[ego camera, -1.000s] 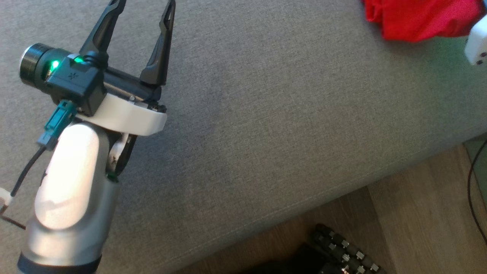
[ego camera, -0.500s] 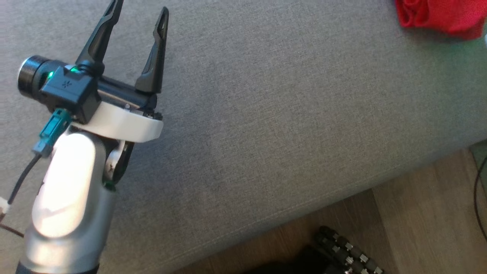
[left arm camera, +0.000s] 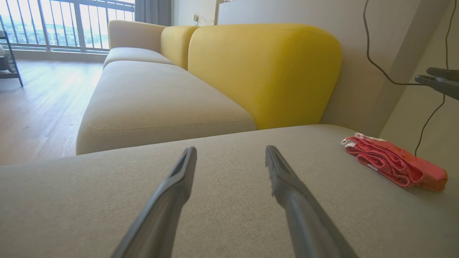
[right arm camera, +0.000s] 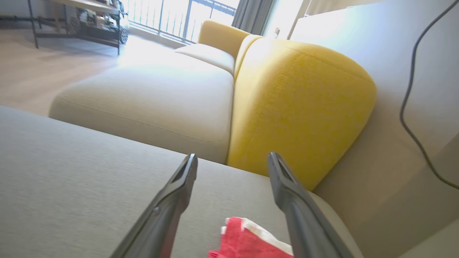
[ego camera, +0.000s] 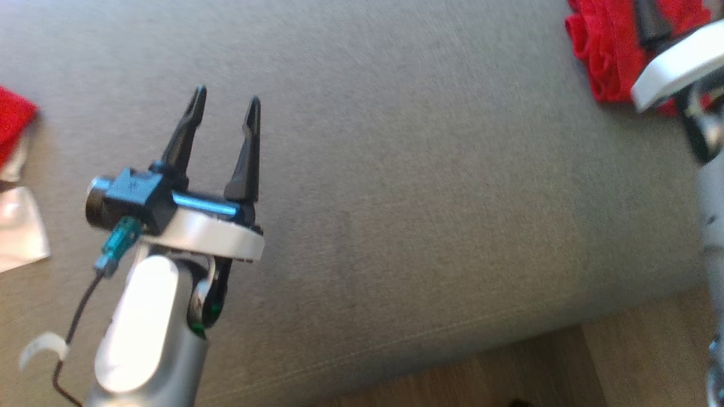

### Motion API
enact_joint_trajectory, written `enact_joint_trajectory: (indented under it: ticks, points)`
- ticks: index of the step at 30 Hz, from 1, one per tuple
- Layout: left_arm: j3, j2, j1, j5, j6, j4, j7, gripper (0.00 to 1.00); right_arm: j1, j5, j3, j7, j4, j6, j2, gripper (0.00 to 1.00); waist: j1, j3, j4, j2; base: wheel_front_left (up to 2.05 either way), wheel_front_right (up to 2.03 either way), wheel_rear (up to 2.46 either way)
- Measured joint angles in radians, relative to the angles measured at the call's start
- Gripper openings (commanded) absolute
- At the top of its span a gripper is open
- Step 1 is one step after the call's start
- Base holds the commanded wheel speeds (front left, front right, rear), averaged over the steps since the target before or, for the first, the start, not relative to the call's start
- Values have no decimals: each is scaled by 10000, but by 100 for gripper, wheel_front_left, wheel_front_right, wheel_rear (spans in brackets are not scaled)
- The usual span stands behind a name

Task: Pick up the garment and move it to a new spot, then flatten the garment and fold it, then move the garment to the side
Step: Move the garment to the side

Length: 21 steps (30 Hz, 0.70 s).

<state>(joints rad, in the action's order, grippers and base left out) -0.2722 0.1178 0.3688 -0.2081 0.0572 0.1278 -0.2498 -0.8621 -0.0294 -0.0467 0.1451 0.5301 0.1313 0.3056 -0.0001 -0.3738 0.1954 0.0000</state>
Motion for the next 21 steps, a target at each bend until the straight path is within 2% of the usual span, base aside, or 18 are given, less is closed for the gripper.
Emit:
enact_joint_trajectory:
  ticks: [7, 10, 12, 21]
  points:
    - [464, -291, -1228, -138, -151, -75, -61, 100, 1770, -535, -238, 107, -1089, 0, -788, 100, 0, 1248, -960, 0, 0, 0, 0]
    - [669, -397, -1833, -259, -201, -73, -63, 100, 2635, -690, 113, 280, -1294, 0, -1223, 100, 0, 1739, -1381, 0, 0, 0, 0]
    - [665, -474, -2235, -499, -54, -29, -61, 100, 3288, -949, 476, 403, -1386, 0, -1582, 100, 0, 2062, -1643, 0, 0, 0, 0]
    - [915, -648, -3661, -573, -100, 272, -61, 100, 6373, -276, 1183, 892, -2033, 0, -2454, 100, -1, 3494, -2536, 0, 0, 0, 0]
